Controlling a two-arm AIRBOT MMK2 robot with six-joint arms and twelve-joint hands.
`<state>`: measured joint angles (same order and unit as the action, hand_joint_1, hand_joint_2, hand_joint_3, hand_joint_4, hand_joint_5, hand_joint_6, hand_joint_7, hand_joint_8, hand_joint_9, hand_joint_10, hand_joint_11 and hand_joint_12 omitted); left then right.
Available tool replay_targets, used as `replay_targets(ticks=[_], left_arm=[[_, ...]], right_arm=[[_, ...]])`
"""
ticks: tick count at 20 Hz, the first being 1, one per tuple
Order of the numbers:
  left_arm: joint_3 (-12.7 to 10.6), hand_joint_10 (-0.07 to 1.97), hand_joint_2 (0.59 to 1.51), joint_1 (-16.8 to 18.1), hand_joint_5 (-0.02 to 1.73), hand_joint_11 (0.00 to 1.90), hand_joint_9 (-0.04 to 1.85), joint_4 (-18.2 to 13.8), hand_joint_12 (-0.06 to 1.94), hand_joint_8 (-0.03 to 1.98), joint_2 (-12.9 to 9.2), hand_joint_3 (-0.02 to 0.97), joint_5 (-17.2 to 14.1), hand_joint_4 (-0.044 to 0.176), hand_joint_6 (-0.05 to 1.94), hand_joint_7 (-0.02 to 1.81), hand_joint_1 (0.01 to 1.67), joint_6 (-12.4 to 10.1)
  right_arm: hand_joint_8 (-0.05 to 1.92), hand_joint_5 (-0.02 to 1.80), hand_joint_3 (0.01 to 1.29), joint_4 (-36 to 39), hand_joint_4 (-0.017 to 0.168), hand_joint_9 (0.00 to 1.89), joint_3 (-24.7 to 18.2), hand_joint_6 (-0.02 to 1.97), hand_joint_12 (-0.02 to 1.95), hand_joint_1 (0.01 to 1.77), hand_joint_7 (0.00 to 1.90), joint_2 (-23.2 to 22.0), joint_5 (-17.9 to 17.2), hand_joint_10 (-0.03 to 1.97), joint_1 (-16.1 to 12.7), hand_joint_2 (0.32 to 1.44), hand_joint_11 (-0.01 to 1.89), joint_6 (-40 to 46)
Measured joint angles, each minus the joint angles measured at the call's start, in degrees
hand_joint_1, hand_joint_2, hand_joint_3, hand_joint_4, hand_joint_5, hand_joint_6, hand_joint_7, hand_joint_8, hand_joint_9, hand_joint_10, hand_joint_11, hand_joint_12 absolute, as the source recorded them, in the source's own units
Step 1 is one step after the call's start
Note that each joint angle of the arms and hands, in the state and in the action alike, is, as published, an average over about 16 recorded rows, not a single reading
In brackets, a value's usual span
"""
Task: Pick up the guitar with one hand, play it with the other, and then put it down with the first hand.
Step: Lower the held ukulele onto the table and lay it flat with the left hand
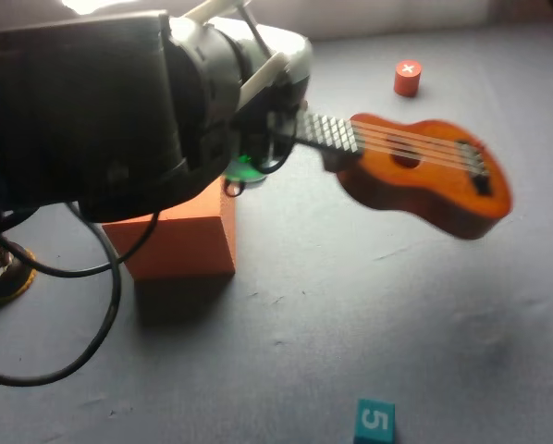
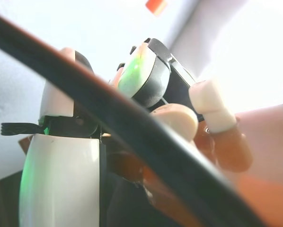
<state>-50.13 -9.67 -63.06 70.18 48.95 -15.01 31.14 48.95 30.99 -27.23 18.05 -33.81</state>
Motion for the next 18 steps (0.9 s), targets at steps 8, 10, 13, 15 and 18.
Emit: replay_targets(ticks=[8,10,13,15,18], left_arm=[[1.2,1.92,1.094,-6.3,1.23,1.4,1.38,-5.9,1.9,1.97,-0.6,-0.015,1.2,-0.002,1.88,1.3,1.46,-8.6],[1.4,1.92,1.094,-7.8,1.23,1.4,1.38,-7.6,1.9,1.97,-0.6,-0.015,1.2,-0.002,1.88,1.3,1.46,-10.2],[1.9,1.93,1.095,-9.8,1.23,1.4,1.38,-10.2,1.9,1.97,-0.6,-0.015,1.1,-0.002,1.88,1.3,1.46,-12.0],[2.3,1.93,1.095,-10.8,1.23,1.41,1.39,-11.4,1.9,1.97,-0.7,-0.016,1.1,-0.002,1.88,1.3,1.46,-12.6],[2.8,1.93,1.095,-11.4,1.23,1.41,1.39,-11.7,1.9,1.97,-1.0,-0.015,1.4,-0.002,1.88,1.3,1.46,-11.8]], right_arm=[[0.01,0.02,0.02,-9.1,0.006,0.02,-0.2,0.0,0.02,0.11,0.01,-0.1,-0.1,0.02,-0.2,1.4,0.02,-7.0],[0.01,0.02,0.02,-9.5,0.006,0.02,-0.2,0.0,0.02,0.11,0.01,-0.1,-0.2,0.02,-0.2,1.4,0.02,-7.2],[0.01,0.02,0.02,-9.5,0.006,0.02,-0.3,0.0,0.02,0.11,0.01,-0.1,-0.3,0.02,-0.2,1.4,0.02,-7.4],[0.01,0.02,0.02,-9.5,0.006,0.02,-0.4,0.0,0.02,0.11,0.01,-0.1,-0.3,0.02,-0.2,1.4,0.02,-7.5],[0.01,0.02,0.02,-9.4,0.006,0.02,-0.5,0.0,0.02,0.11,0.01,-0.1,-0.3,0.02,-0.2,1.4,0.02,-7.6]])
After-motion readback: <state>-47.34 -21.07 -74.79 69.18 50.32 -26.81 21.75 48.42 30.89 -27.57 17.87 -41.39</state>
